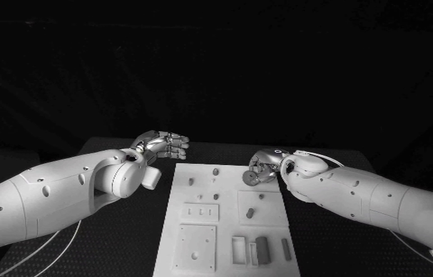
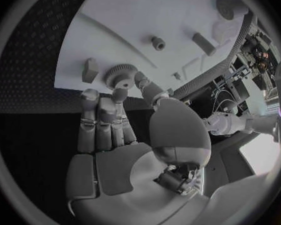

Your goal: Assemble the parts on the task board

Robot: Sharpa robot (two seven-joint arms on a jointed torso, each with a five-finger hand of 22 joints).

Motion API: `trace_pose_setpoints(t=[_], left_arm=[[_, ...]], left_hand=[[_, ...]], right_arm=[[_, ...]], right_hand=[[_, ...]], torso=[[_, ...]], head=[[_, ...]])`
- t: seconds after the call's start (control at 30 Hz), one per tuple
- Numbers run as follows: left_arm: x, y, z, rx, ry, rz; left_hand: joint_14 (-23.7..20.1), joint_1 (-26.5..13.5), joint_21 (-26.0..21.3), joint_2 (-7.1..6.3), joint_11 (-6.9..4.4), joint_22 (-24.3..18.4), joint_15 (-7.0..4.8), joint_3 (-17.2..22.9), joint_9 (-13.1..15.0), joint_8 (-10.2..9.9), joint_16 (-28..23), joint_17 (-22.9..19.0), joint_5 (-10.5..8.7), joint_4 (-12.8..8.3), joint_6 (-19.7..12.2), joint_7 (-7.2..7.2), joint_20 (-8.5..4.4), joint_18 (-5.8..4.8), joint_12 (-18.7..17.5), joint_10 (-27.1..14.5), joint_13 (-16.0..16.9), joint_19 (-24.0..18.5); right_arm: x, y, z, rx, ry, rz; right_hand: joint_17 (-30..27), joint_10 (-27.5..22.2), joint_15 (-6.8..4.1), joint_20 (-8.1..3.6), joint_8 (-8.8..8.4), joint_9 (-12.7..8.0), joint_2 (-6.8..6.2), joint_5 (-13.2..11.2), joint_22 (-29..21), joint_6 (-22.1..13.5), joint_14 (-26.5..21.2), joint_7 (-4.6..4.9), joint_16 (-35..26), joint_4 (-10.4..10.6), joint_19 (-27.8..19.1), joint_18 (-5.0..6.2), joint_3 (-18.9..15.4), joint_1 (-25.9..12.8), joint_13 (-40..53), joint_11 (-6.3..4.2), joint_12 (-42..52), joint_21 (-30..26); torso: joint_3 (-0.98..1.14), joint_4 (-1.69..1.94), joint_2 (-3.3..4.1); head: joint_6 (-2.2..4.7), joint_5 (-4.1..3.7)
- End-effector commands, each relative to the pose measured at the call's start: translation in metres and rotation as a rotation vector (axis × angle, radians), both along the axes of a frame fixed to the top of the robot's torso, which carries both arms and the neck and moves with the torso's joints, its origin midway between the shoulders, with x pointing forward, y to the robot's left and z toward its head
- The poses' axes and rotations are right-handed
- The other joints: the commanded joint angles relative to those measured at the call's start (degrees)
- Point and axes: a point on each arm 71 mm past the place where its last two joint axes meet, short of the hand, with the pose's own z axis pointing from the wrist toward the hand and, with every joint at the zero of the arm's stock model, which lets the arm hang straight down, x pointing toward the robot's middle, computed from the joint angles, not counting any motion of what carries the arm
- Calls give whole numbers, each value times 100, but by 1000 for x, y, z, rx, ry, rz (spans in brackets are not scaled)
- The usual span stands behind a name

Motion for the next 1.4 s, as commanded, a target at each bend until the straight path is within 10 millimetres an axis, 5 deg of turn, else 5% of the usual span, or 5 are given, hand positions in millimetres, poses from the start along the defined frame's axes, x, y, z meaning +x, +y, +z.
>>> trace_pose_setpoints(t=[0.03, 0.63, 1.07, 1.4], left_arm=[[0, -2, 2, -3, -14, -14], [1, -2, 1, -3, -12, -16], [1, -3, 1, -3, -10, -18], [0, -3, 1, -3, -11, -17]], left_hand=[[35, -71, -36, 6, 17, 7, 13, -2, -6, 19, -21, 8, 37, -41, -26, -32, 51, 109, -11, 10, 8, -3], [37, -78, -40, 8, 19, 11, 13, 1, -8, 20, -30, 17, 37, -45, -30, -33, 52, 109, -20, 4, 8, -2], [39, -81, -42, 10, 20, 13, 13, 4, -9, 20, -36, 23, 37, -48, -32, -32, 52, 109, -24, 3, 9, -2], [41, -80, -43, 12, 20, 16, 13, 7, -10, 21, -41, 28, 37, -53, -34, -30, 51, 109, -26, 3, 10, -2]], right_arm=[[1, -2, 1, -7, -15, -6], [1, 2, -10, -20, 8, -7], [0, 4, -15, -36, 15, 3], [-4, 10, -21, -71, -8, 21]], right_hand=[[5, -39, -3, -44, 6, 8, 61, 22, 103, -1, -34, 10, 19, -22, 0, 359, 13, 1, 6, -18, 33, 22], [7, -33, -12, -52, 34, 22, 171, 22, 106, 41, -29, -1, 36, -34, -5, 359, 14, 62, 18, -28, 53, 43], [8, -8, -47, -68, 126, 60, 382, 23, 110, 197, -13, -42, 62, -46, -16, 359, 30, 253, 25, -67, 78, 85], [12, 24, -75, -75, 171, 78, 372, 22, 111, 280, 5, -73, 84, -52, -22, 359, 3, 354, 23, -96, 91, 116]], torso=[[-2, 8, -3], [-4, -2, 0], [-3, -8, -2], [2, -12, -4]], head=[[-13, -12], [-82, 19], [-119, 9], [-137, 17]])
